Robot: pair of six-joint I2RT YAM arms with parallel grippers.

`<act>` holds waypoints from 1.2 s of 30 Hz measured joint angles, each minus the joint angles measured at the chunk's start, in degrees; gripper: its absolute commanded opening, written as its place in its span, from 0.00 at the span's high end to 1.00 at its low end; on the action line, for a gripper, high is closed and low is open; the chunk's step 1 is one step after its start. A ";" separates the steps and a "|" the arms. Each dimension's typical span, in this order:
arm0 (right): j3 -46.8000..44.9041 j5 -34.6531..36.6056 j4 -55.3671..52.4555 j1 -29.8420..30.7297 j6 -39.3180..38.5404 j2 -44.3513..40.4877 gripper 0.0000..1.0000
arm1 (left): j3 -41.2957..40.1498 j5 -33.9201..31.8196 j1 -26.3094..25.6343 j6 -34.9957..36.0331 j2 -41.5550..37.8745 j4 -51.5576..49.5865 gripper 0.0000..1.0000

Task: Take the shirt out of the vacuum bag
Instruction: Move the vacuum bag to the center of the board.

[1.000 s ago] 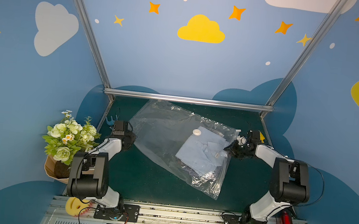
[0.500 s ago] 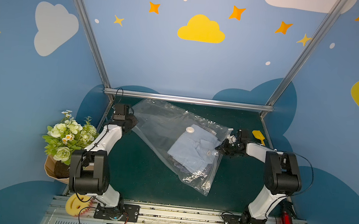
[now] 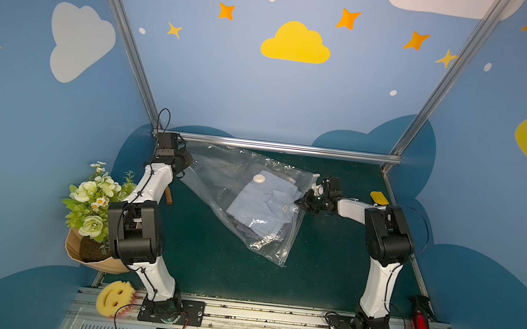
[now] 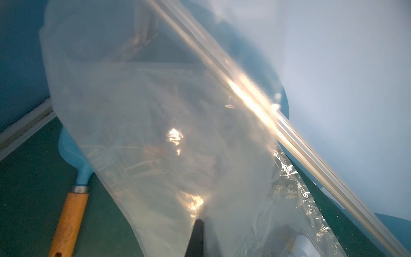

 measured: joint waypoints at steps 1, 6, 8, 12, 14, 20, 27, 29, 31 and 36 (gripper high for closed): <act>1.86 0.04 0.00 0.68 0.04 1.33 0.95 | -0.70 -0.31 0.26 0.13 -1.01 -0.09 0.96; 9.53 0.35 -0.96 3.54 0.63 6.25 0.95 | -3.80 -1.36 0.98 0.55 -4.68 0.28 0.87; 11.47 0.50 -1.20 4.31 0.90 7.45 0.94 | -5.20 -1.29 1.64 0.42 -4.94 0.63 0.72; 13.68 1.11 -2.47 4.68 0.81 8.37 0.89 | -7.76 -0.90 2.84 0.48 -4.96 -0.04 0.37; 13.73 1.36 -2.93 4.52 0.52 8.37 0.86 | -8.37 -0.63 2.93 0.66 -5.46 -0.13 0.28; 13.70 1.90 -6.23 2.97 -1.84 7.82 0.54 | -9.42 -1.97 -0.63 2.62 -12.20 -0.94 0.21; 11.30 2.95 -11.72 -1.66 -6.78 0.17 0.49 | -7.45 -9.20 -14.78 9.57 -16.59 -2.95 0.15; 10.10 2.78 -12.35 -3.04 -7.85 -3.23 0.49 | -6.71 -10.82 -18.16 11.19 -16.90 -3.82 0.15; 8.94 2.56 -12.59 -4.44 -8.90 -6.38 0.48 | -5.73 -11.10 -20.24 12.37 -17.11 -4.42 0.15; 4.33 1.77 -12.63 -7.54 -11.82 -12.94 0.40 | -2.16 -12.79 -28.50 14.58 -15.41 -5.27 0.00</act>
